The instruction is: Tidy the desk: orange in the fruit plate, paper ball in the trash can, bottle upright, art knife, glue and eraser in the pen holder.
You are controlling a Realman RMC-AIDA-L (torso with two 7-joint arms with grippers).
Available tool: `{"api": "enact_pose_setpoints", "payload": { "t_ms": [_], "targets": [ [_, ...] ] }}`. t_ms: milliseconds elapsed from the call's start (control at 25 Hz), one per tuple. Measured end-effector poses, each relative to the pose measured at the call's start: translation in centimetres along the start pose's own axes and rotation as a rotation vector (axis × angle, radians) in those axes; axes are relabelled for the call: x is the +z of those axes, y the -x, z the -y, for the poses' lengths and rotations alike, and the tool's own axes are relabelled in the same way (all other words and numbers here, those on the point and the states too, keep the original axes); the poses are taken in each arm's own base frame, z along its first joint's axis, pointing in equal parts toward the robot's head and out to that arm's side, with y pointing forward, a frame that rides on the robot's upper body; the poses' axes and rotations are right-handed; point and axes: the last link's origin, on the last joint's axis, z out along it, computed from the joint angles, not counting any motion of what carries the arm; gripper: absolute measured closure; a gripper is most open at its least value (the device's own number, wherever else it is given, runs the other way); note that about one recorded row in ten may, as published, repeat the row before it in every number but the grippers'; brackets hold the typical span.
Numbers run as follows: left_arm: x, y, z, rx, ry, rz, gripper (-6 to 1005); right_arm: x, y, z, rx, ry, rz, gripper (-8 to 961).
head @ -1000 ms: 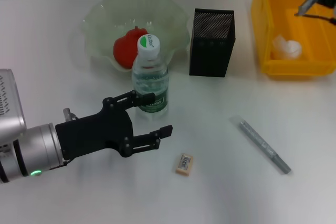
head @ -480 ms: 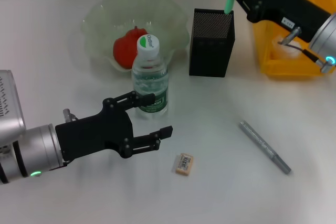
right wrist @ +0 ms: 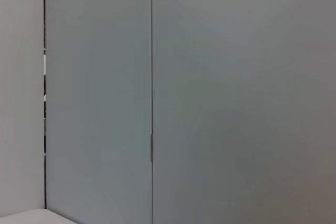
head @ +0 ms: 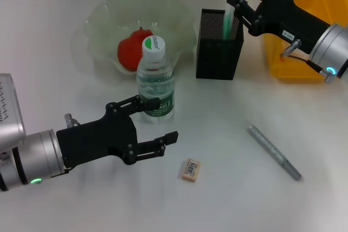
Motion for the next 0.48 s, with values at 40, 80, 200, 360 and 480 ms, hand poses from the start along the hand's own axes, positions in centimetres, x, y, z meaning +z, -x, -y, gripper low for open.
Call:
{"api": "enact_pose_setpoints", "payload": {
  "t_ms": [40, 80, 200, 360, 480],
  "targets": [
    [0.0, 0.0, 0.0, 0.000, 0.000, 0.000, 214, -0.1, 0.0, 0.0, 0.000, -0.001, 0.000, 763],
    [0.0, 0.0, 0.0, 0.000, 0.000, 0.000, 214, -0.1, 0.0, 0.0, 0.001, 0.000, -0.001, 722],
    [0.0, 0.0, 0.0, 0.000, 0.000, 0.000, 214, -0.5, 0.2, 0.0, 0.004, 0.004, 0.010, 599],
    [-0.1, 0.0, 0.1, 0.001, 0.000, 0.001, 214, -2.1, 2.6, 0.2, 0.025, 0.018, 0.087, 523],
    [-0.1, 0.0, 0.1, 0.001, -0.004, 0.001, 214, -3.7, 5.3, -0.3, 0.057, 0.069, 0.109, 480]
  ]
}}
